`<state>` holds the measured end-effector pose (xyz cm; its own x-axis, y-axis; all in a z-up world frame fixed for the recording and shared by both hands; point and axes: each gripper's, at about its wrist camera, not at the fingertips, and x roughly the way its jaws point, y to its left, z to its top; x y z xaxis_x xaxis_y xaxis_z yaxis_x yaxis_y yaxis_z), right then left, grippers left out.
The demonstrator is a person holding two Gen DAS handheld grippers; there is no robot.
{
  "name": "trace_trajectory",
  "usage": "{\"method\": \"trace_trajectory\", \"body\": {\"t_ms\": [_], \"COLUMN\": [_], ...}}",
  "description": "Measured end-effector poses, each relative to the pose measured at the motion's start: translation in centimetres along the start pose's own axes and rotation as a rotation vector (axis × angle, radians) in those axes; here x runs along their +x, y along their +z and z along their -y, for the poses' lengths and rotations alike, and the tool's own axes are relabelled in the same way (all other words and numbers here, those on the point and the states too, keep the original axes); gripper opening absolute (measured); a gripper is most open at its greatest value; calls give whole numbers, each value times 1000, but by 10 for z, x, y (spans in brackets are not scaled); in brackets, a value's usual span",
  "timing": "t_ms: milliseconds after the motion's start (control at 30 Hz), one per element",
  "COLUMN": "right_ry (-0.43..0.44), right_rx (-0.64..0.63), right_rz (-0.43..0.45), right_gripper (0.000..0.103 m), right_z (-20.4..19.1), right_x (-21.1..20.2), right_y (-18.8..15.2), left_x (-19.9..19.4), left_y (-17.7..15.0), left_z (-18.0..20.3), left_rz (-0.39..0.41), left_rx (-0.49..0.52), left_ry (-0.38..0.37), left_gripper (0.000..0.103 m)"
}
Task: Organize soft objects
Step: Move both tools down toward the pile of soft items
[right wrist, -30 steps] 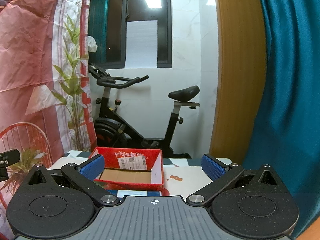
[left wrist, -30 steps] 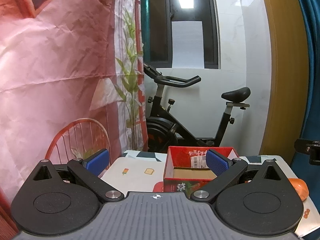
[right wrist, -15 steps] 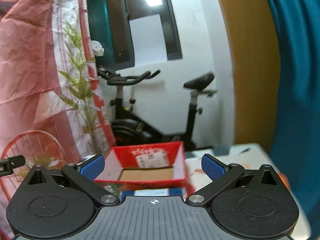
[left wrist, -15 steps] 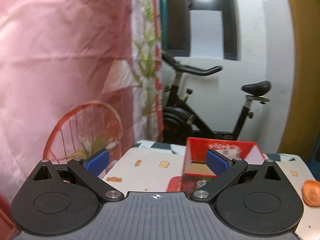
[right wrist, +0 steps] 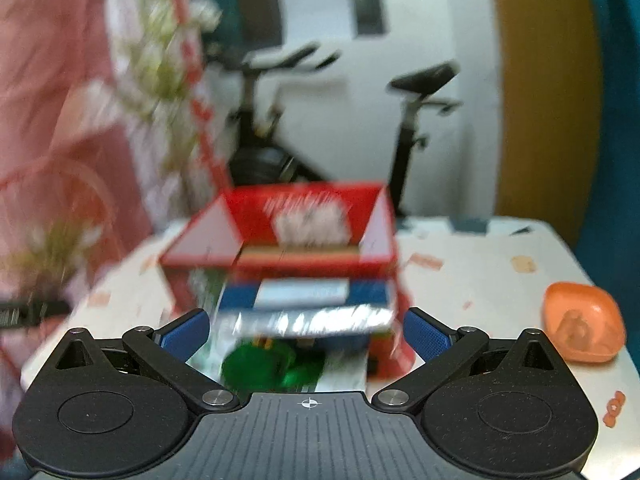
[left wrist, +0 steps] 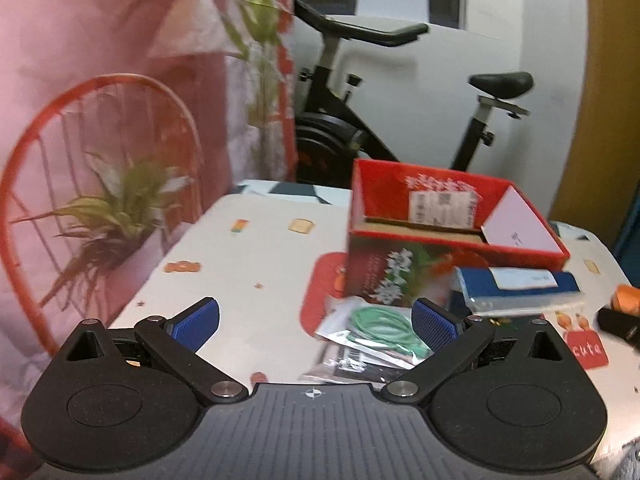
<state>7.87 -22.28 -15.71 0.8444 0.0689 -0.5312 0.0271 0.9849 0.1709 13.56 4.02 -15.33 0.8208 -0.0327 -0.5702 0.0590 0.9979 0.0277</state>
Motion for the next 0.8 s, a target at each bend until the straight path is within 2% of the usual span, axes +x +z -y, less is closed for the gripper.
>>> {"method": "trace_trajectory", "body": {"t_ms": [100, 333, 400, 500, 633, 700, 800], "right_ry": [-5, -64, -71, -52, -16, -18, -7], "right_rx": [-7, 47, 45, 62, 44, 22, -18], "right_rz": [-34, -35, -39, -81, -104, -98, -97], "right_gripper": [103, 103, 103, 103, 103, 101, 92], "right_z": [-5, 9, 12, 15, 7, 3, -2], "right_x": [9, 19, 22, 29, 33, 35, 41], "right_y": [-9, -30, -37, -45, -52, -54, -57], "left_x": [5, 6, 9, 18, 30, 35, 39], "left_y": [-7, -26, -33, -43, -53, -55, -58], "left_z": [0, 0, 3, -1, -16, -22, -23], "left_rz": [-6, 4, 1, -41, -95, -103, -107], "left_rx": [20, 14, 20, 1, -69, -104, -109], "left_ry": [-28, -97, -78, -46, -109, -134, -135], "left_gripper": [103, 103, 103, 103, 103, 103, 103]}}
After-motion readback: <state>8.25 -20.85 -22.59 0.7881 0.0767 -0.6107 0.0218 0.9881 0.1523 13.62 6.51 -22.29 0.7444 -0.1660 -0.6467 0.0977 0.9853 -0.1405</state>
